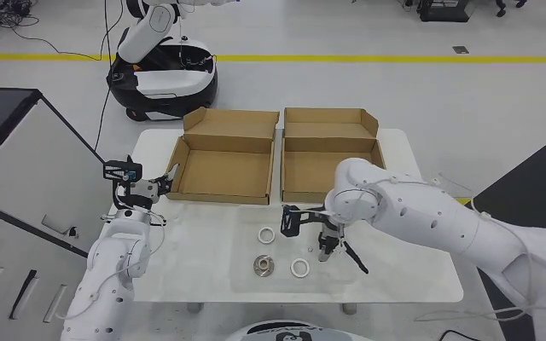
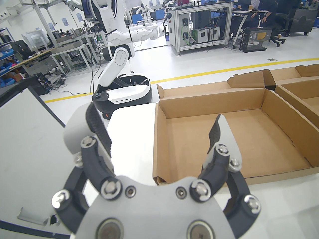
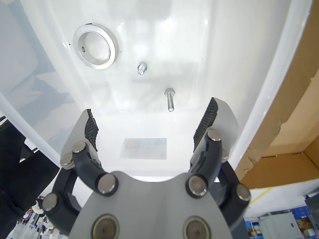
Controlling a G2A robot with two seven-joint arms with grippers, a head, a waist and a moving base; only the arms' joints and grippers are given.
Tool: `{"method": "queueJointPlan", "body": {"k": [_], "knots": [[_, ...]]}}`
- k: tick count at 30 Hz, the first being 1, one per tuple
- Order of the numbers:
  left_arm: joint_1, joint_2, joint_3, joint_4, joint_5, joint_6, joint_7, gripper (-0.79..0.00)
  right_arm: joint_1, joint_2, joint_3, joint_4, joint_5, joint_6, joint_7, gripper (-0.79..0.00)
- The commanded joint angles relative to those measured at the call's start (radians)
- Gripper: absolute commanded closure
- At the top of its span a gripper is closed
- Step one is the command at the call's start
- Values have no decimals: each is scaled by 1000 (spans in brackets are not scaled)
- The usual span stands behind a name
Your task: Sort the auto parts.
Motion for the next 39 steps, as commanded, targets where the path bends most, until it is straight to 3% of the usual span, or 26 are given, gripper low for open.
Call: {"method": "queueJointPlan", "body": {"k": [1, 7, 16, 31, 39], "knots": [[0, 0, 0, 0, 0, 0, 0, -785, 0, -8, -5, 14, -2, 0, 0, -785], [0, 0, 0, 0, 0, 0, 0, -785, 3, -28, -9, 42, -15, 17, 7, -785], [0, 0, 0, 0, 0, 0, 0, -785, -4, -49, -15, 72, -33, 34, 18, -523], [0, 0, 0, 0, 0, 0, 0, -785, -9, -76, -14, 113, -67, 71, 41, -391], [0, 0, 0, 0, 0, 0, 0, -785, -11, -83, -16, 133, -78, 77, 41, -363]]}}
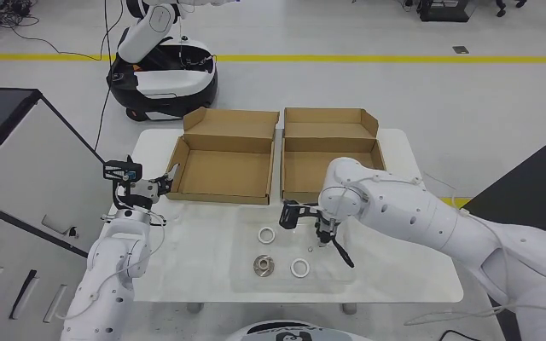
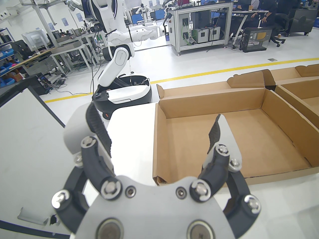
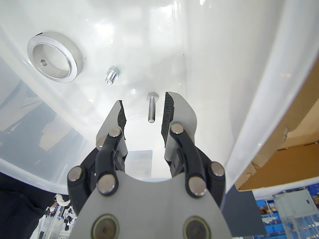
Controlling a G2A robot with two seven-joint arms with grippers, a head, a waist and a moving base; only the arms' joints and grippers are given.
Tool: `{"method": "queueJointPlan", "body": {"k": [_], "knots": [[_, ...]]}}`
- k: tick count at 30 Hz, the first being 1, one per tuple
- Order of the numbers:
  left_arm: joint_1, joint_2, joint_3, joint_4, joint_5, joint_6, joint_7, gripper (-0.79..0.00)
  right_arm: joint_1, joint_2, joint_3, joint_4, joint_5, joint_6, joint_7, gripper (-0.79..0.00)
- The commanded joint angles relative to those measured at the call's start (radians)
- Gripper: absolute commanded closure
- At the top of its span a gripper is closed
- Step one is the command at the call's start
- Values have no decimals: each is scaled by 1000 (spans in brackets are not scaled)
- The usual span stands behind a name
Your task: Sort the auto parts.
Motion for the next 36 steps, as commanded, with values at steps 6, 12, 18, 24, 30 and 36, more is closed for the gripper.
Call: {"method": "queueJointPlan", "body": {"k": [6, 12, 18, 24, 30, 36], "knots": [[0, 0, 0, 0, 0, 0, 0, -785, 3, -4, -15, 14, -13, 7, 0, -348], [0, 0, 0, 0, 0, 0, 0, -785, 12, -6, -26, 20, -16, 23, 0, -317], [0, 0, 0, 0, 0, 0, 0, -785, 13, -7, -28, 23, -17, 31, 0, -283], [0, 0, 0, 0, 0, 0, 0, -785, 17, -9, -32, 33, -17, 31, 0, -237], [0, 0, 0, 0, 0, 0, 0, -785, 24, -11, -33, 39, -15, 32, 0, -154], [0, 0, 0, 0, 0, 0, 0, -785, 30, -9, -36, 33, -18, 38, 0, -65]]}}
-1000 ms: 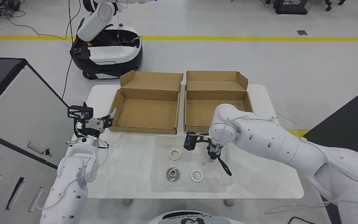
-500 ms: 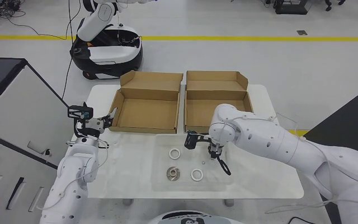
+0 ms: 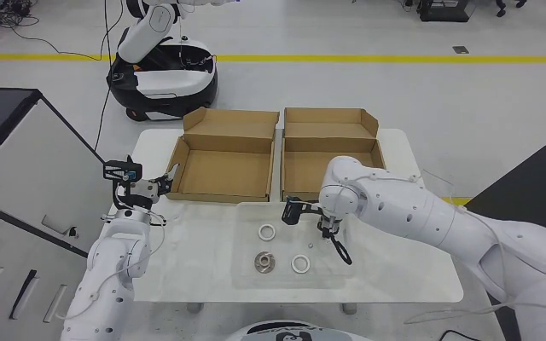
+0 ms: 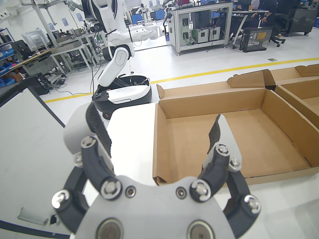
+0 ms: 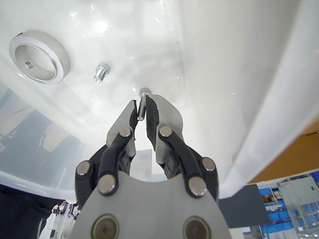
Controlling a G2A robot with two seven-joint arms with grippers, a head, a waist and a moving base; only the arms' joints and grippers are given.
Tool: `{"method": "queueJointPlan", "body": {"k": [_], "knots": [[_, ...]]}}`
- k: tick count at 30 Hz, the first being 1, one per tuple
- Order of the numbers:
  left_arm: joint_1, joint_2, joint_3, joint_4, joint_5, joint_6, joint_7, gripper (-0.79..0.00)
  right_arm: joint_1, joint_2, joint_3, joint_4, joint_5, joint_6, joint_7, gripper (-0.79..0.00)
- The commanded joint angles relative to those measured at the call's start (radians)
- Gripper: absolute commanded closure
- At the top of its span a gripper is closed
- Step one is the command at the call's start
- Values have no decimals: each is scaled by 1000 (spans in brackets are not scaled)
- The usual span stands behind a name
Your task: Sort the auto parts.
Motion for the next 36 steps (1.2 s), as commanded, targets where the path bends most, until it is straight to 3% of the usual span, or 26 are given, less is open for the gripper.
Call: {"method": "queueJointPlan", "body": {"k": [1, 12, 22, 36], "knots": [[0, 0, 0, 0, 0, 0, 0, -785, 2, 1, -2, -2, -2, 3, 0, -18], [0, 0, 0, 0, 0, 0, 0, -785, 20, 14, 3, -40, 22, 12, 0, 0], [0, 0, 0, 0, 0, 0, 0, -785, 3, 66, 75, -143, 88, -7, -10, 0], [0, 0, 0, 0, 0, 0, 0, -785, -124, 169, 231, -229, 138, -197, -185, 0]]}}
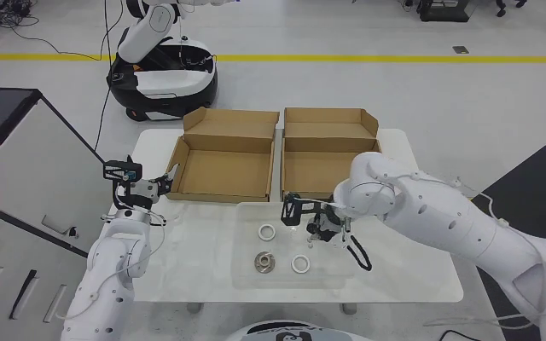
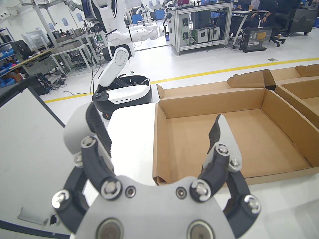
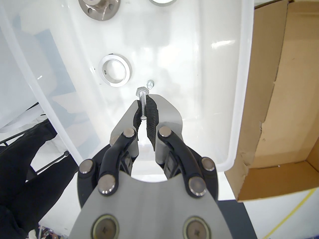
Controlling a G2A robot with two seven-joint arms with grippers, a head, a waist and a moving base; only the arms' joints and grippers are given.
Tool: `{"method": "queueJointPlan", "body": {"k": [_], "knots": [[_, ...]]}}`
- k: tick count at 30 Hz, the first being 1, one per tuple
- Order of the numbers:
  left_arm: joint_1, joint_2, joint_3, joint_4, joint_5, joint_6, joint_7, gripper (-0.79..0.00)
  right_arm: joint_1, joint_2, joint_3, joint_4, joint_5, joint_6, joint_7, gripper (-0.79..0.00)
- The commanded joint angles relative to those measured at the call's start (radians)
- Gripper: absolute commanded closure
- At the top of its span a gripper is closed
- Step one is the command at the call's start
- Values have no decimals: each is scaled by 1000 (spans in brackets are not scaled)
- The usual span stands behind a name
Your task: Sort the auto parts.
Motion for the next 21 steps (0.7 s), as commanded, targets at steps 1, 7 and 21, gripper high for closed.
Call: {"method": "queueJointPlan", "body": {"k": [1, 7, 21], "knots": [[0, 0, 0, 0, 0, 0, 0, -785, -20, 14, 25, 4, 11, -51, -35, 0], [0, 0, 0, 0, 0, 0, 0, -785, -88, 65, 99, 37, 37, -205, -142, 0], [0, 0, 0, 0, 0, 0, 0, -785, -170, 215, 157, 186, -32, -585, -522, 0]]}}
